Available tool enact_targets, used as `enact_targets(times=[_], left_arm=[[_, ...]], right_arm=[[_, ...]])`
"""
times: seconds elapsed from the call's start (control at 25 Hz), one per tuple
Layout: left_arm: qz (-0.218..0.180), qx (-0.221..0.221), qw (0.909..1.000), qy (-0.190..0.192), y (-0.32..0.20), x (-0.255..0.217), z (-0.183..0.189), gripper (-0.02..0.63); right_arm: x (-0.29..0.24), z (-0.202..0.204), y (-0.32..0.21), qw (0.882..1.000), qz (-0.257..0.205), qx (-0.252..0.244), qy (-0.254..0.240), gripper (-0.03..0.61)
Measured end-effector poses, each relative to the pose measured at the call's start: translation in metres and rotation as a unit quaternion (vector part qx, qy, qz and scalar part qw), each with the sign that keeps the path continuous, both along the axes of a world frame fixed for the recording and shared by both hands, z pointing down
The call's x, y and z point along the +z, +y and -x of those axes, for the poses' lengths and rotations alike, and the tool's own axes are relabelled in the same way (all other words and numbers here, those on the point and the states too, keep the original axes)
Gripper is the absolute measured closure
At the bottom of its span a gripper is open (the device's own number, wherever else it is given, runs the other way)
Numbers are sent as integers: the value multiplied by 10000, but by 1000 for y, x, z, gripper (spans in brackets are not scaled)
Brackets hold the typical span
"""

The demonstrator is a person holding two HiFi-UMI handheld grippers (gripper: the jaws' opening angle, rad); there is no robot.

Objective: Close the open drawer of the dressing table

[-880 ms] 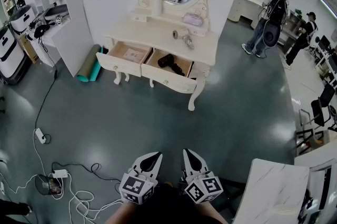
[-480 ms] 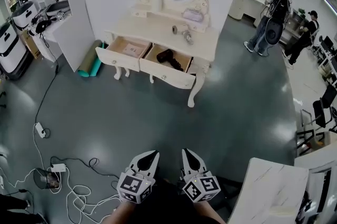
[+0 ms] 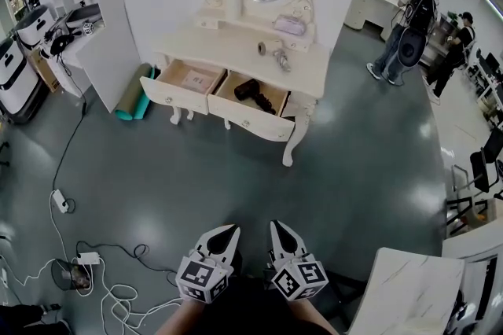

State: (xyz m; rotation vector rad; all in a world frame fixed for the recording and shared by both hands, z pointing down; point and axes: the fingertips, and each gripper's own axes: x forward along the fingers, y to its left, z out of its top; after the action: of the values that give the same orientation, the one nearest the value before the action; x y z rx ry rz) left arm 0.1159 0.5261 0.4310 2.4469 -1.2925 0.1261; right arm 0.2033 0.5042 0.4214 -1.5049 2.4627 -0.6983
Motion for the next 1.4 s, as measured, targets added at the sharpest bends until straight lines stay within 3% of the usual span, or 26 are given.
enact_targets(times=[0.32,0.72,1.4], left_arm=[[98,97,9999,96,-73,-4,17,618],[4,355,9992,190,-153,-17,38,618],[99,755,9965,352,-221,-12,59,618]], right_arm=[[-7,26,-77,10000,34,-7,-25,561],[-17,38,-149,9993,14,378,-53,561],[-15,60,-220,9975,53,708,-4,561]])
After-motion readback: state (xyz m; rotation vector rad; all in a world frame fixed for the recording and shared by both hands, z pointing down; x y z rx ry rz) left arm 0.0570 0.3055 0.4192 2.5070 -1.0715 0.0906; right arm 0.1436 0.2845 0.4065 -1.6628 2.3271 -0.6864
